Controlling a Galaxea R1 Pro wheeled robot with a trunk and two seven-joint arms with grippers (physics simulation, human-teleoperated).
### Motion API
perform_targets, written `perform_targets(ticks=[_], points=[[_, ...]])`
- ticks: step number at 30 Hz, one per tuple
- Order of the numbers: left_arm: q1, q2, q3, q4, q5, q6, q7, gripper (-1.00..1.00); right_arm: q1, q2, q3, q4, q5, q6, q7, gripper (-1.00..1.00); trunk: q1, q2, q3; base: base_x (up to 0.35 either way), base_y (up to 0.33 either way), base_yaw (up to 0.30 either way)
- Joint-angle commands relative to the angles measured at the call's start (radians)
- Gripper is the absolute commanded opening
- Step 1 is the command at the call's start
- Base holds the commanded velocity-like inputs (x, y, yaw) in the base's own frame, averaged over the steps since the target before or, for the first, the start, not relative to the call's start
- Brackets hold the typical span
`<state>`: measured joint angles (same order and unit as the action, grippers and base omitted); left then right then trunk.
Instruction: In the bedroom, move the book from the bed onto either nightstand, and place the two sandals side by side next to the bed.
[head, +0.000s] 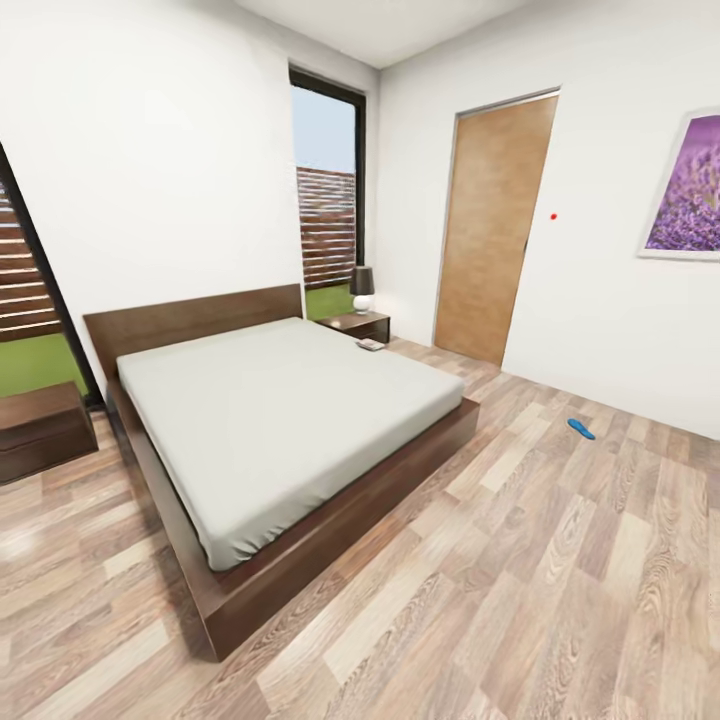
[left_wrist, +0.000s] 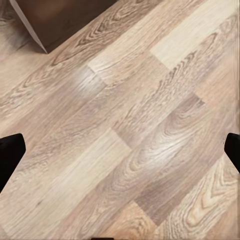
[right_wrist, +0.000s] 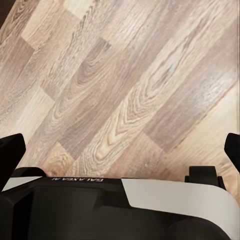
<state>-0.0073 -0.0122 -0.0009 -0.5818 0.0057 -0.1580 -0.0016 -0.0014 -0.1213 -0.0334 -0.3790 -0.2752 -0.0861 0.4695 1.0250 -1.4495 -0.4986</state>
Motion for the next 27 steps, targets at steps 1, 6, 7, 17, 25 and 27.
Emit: perform_targets(ticks=[1,6,7,17,25,27], points=[[0.0,0.0,0.0,0.0,0.001,-0.003,0.0,1.0,0.0,0.0,-0.003,0.0,-0.004,0.0,0.006,1.0,0.0,0.0,0.0,0.0,0.0,-0.275],[0.0,-0.001,-0.002,0.002,-0.001,-0.003,0.0,1.0,0.0,0.001,-0.003,0.0,-0.004,-0.005,0.004,1.0,0.0,0.0,0.002,0.108,0.0,-0.238],[0.0,-0.001,-0.002,0.002,-0.001,-0.002,0.0,1.0,0.0,0.001,-0.002,0.001,-0.004,-0.006,0.004,1.0,0.0,0.0,0.002,0.252,0.0,-0.176],[0.0,0.0,-0.001,0.003,-0.001,-0.002,0.0,1.0,0.0,0.002,-0.002,0.002,-0.002,-0.008,0.003,1.0,0.0,0.0,0.003,0.306,0.0,-0.033],[0.0,0.0,0.0,0.003,0.0,-0.002,0.0,1.0,0.0,0.002,-0.002,0.002,-0.002,-0.008,0.004,1.0,0.0,0.0,0.003,0.305,0.0,-0.001],[0.0,0.0,0.0,0.003,0.0,-0.003,0.0,1.0,0.0,0.002,-0.002,0.002,-0.002,-0.008,0.004,1.0,0.0,0.0,0.003,0.12,0.0,-0.064]])
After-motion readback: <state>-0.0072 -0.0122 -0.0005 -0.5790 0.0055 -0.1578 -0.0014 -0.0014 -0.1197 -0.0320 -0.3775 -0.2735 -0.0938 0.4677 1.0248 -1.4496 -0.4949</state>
